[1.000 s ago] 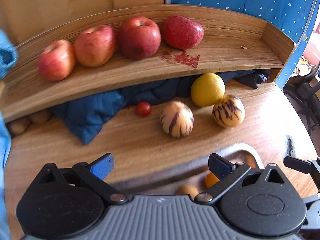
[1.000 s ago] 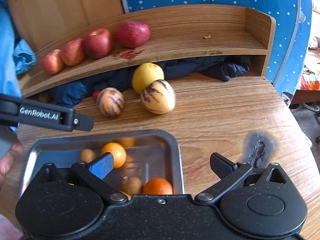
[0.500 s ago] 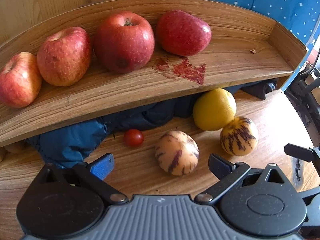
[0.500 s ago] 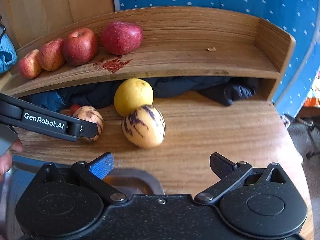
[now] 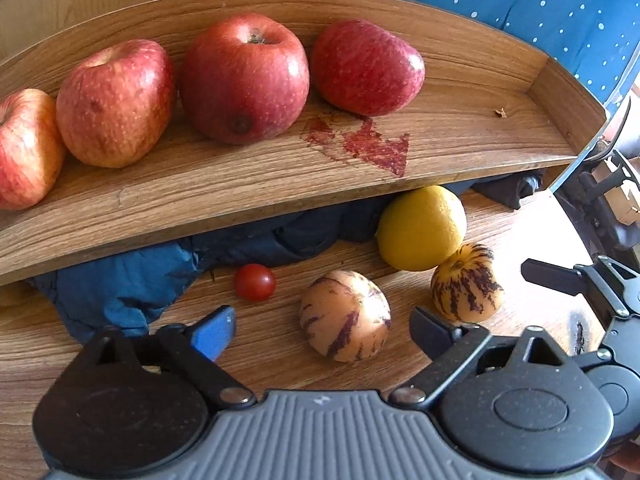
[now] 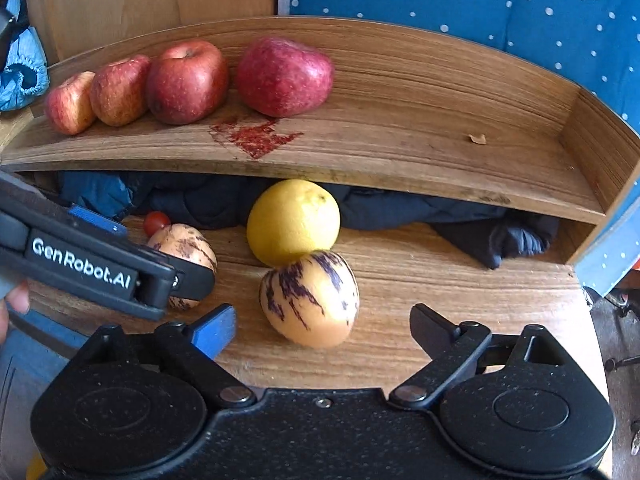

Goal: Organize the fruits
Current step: 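Close the left gripper on a striped pepino while the right gripper grasps another pepino, then carry both pepino melons to the tray and open both grippers beside the pears, then move both tools beneath the shelf toward the cherry tomato and yellow pomelo, then close the left gripper on the red cherry tomato while the right gripper grasps the yellow pomelo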

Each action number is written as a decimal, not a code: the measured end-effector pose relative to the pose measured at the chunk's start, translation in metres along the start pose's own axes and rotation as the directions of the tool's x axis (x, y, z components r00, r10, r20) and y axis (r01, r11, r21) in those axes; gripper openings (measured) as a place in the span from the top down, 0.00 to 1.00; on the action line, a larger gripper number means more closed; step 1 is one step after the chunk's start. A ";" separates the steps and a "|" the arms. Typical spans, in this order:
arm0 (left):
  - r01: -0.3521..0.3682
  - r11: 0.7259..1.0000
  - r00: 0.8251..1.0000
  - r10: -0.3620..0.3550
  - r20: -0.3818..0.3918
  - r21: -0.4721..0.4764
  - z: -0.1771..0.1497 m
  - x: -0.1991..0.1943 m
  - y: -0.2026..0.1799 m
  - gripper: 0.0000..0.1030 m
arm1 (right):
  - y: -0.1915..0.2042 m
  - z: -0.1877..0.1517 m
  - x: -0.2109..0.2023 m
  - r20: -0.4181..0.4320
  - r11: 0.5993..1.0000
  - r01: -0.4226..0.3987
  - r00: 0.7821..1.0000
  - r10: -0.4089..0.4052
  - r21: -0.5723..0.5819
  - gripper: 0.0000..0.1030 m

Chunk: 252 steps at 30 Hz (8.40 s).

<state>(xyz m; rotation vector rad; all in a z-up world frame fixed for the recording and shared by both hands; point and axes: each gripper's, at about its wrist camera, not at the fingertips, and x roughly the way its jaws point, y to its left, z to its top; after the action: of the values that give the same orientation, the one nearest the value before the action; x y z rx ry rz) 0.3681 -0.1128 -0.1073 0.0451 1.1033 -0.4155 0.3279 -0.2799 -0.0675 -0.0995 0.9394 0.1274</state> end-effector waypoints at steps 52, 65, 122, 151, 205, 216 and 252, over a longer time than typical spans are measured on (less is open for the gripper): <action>0.047 0.999 0.998 -0.047 0.045 0.015 -0.015 -0.022 -0.015 0.48 | 0.004 -0.018 -0.023 0.071 0.998 -0.019 0.997 0.014 0.063 0.45; 0.003 1.000 0.991 -0.001 0.135 -0.013 -0.047 -0.076 -0.025 0.48 | 0.027 -0.038 -0.074 0.160 0.998 -0.063 0.985 0.061 0.010 0.45; -0.162 0.961 0.987 0.163 -0.015 -0.224 -0.219 -0.140 0.017 0.48 | 0.139 -0.153 -0.129 0.007 0.953 -0.249 0.967 0.254 -0.175 0.45; -0.173 0.963 0.985 0.172 -0.020 -0.207 -0.234 -0.167 0.015 0.18 | 0.135 -0.173 -0.157 0.057 0.965 -0.215 0.972 0.226 -0.152 0.23; -0.255 0.966 0.967 0.255 0.011 -0.052 -0.082 -0.092 0.009 0.01 | 0.027 -0.095 -0.111 0.101 0.982 -0.034 0.995 0.015 0.187 0.01; -0.185 0.982 0.982 0.184 0.050 0.029 -0.044 -0.053 0.015 0.01 | 0.026 -0.074 -0.082 0.103 0.980 0.022 0.994 -0.043 0.198 0.01; 0.047 0.992 0.994 -0.059 0.097 0.117 -0.004 0.000 0.044 0.35 | 0.015 0.040 0.030 0.026 0.952 -0.099 0.995 0.095 0.289 0.14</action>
<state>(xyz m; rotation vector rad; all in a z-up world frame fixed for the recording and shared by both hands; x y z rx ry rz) 0.3800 -0.0712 -0.1169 0.0951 0.9827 -0.5230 0.3750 -0.2580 -0.0688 0.2190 0.9418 0.0796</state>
